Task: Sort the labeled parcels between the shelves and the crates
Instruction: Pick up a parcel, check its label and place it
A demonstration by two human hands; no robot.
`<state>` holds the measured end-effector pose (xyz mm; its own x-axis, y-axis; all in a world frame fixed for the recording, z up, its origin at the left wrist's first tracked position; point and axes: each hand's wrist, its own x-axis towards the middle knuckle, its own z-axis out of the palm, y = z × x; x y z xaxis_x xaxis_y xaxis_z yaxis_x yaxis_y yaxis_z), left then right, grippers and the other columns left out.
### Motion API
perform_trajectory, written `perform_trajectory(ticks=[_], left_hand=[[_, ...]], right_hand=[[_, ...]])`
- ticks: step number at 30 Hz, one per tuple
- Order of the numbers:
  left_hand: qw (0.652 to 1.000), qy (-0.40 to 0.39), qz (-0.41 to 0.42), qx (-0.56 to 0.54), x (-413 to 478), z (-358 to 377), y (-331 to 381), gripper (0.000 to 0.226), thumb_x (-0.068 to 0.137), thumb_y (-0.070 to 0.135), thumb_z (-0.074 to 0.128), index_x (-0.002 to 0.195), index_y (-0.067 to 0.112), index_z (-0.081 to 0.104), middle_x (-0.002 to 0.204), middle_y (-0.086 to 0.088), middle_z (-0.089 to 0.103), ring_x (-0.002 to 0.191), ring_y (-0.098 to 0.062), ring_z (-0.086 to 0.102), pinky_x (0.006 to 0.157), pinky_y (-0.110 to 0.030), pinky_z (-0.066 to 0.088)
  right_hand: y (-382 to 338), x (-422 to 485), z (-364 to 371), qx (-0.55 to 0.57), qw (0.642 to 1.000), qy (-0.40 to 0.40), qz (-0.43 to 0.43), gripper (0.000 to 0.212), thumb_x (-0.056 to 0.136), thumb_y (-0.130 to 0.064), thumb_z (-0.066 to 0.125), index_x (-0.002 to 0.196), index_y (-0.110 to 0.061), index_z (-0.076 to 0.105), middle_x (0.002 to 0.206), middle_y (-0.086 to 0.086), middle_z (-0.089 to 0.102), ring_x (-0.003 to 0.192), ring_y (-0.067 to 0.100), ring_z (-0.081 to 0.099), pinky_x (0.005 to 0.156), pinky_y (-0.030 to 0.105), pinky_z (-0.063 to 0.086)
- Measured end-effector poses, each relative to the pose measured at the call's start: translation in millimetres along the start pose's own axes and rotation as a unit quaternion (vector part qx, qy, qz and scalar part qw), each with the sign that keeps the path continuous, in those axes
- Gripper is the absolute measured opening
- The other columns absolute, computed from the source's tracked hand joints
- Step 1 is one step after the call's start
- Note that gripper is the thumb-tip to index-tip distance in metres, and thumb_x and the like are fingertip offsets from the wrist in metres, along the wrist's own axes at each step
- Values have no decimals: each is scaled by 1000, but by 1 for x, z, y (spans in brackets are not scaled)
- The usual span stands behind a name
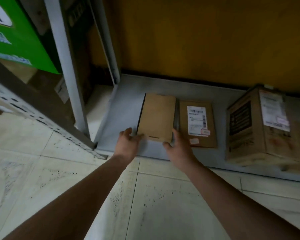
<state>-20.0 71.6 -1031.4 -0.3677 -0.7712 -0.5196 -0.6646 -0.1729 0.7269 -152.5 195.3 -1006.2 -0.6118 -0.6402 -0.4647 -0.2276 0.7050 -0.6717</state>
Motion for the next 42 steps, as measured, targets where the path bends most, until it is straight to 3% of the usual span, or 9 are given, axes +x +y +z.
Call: perform_trajectory(ticks=[3, 9, 13, 17, 25, 28, 36, 39, 42], left_hand=[[1000, -5, 9, 27, 25, 21, -10, 55, 76, 57, 55, 120, 25, 64, 127, -9, 60, 106, -31, 64, 102, -47, 51], [996, 55, 37, -68, 13, 34, -12, 31, 99, 39, 56, 126, 25, 51, 121, -6, 63, 104, -26, 62, 98, -41, 50], [977, 95, 69, -176, -29, 20, -1, 22, 98, 26, 63, 118, 27, 54, 112, 1, 69, 99, -17, 68, 96, -41, 54], [954, 118, 143, -234, -85, -4, 22, 36, 93, 18, 71, 124, 32, 57, 113, 9, 68, 100, -10, 71, 92, -32, 56], [877, 117, 464, 44, -142, -4, 19, 57, 84, 3, 77, 133, 24, 55, 126, 18, 63, 120, -3, 60, 99, -22, 49], [832, 76, 541, 102, -150, -2, 15, 53, 85, 15, 78, 134, 19, 58, 128, 12, 61, 121, -7, 58, 100, -26, 47], [902, 140, 406, -50, -155, -44, 20, 45, 91, 31, 69, 132, 22, 55, 133, 14, 60, 127, -7, 54, 102, -20, 42], [945, 26, 257, -201, -147, -57, 24, 44, 89, 33, 73, 130, 30, 58, 126, 11, 67, 119, -13, 62, 92, -27, 49], [930, -94, 198, -295, -148, -58, 27, 34, 90, 21, 62, 124, 18, 66, 115, -5, 75, 111, -26, 69, 86, -30, 59]], right_hand=[[6, 10, 13, 18, 1000, -5, 9, 71, 99, -29, 58, 157, -22, 18, 159, 7, 33, 140, 25, 42, 110, 29, 35], [11, -1, 16, 74, 997, -9, -22, 68, 101, -22, 54, 158, -26, 17, 155, 0, 38, 136, 18, 45, 92, 18, 35], [6, -30, 8, 153, 987, -12, -43, 58, 99, -23, 58, 150, -34, 33, 147, -8, 50, 133, 12, 50, 109, 30, 42], [-1, -68, -16, 199, 978, -32, -51, 39, 100, -32, 56, 136, -40, 44, 130, -15, 59, 114, 4, 58, 88, 13, 46], [-15, -99, -43, 569, 808, -153, 13, 53, 87, -43, 59, 133, -16, 59, 126, 9, 69, 116, 28, 66, 101, 50, 50], [-15, -99, -42, 587, 799, -125, -38, 41, 94, -24, 59, 134, -14, 59, 127, 11, 69, 118, 30, 65, 102, 55, 49], [-8, -101, -62, 429, 895, -63, -104, 24, 96, -16, 60, 115, -30, 65, 134, 10, 62, 123, 23, 60, 108, 55, 45], [-10, -108, -64, 430, 897, -64, -81, 20, 101, -18, 52, 117, -18, 63, 131, 14, 63, 106, 19, 67, 99, 42, 53], [-13, -116, -56, 470, 876, -96, -52, 27, 99, -13, 48, 122, -8, 62, 127, 19, 66, 114, 33, 65, 94, 49, 55]])
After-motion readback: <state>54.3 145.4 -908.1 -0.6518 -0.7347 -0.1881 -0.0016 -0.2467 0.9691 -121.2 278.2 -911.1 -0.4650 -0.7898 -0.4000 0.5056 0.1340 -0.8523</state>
